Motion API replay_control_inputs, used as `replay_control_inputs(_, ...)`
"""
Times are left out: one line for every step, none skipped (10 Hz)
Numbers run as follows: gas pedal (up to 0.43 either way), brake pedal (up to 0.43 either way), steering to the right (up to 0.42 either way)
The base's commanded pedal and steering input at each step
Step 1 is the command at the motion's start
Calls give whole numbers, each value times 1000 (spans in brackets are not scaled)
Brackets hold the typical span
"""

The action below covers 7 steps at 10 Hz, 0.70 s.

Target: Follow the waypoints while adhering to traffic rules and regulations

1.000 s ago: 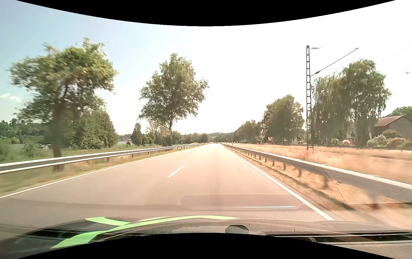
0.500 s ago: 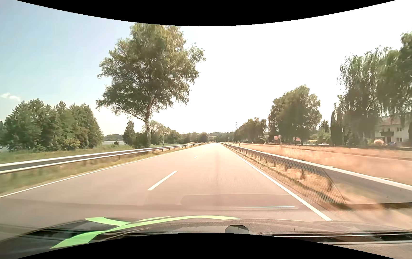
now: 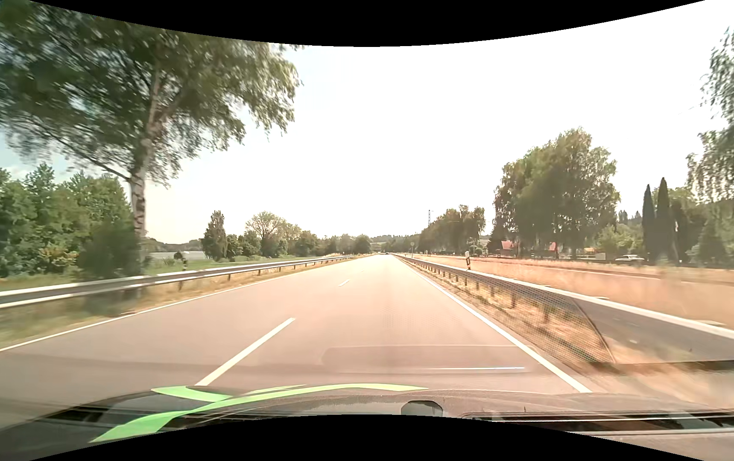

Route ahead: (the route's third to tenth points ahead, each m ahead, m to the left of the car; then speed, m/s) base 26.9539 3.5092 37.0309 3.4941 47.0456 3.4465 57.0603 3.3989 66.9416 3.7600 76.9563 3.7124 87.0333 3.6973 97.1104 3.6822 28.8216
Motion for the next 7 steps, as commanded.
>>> replay_control_inputs(228, 0, -1)
replay_control_inputs(228, 0, -1)
replay_control_inputs(228, 0, -1)
replay_control_inputs(228, 0, -1)
replay_control_inputs(228, 0, -1)
replay_control_inputs(220, 0, -1)
replay_control_inputs(220, 0, -1)
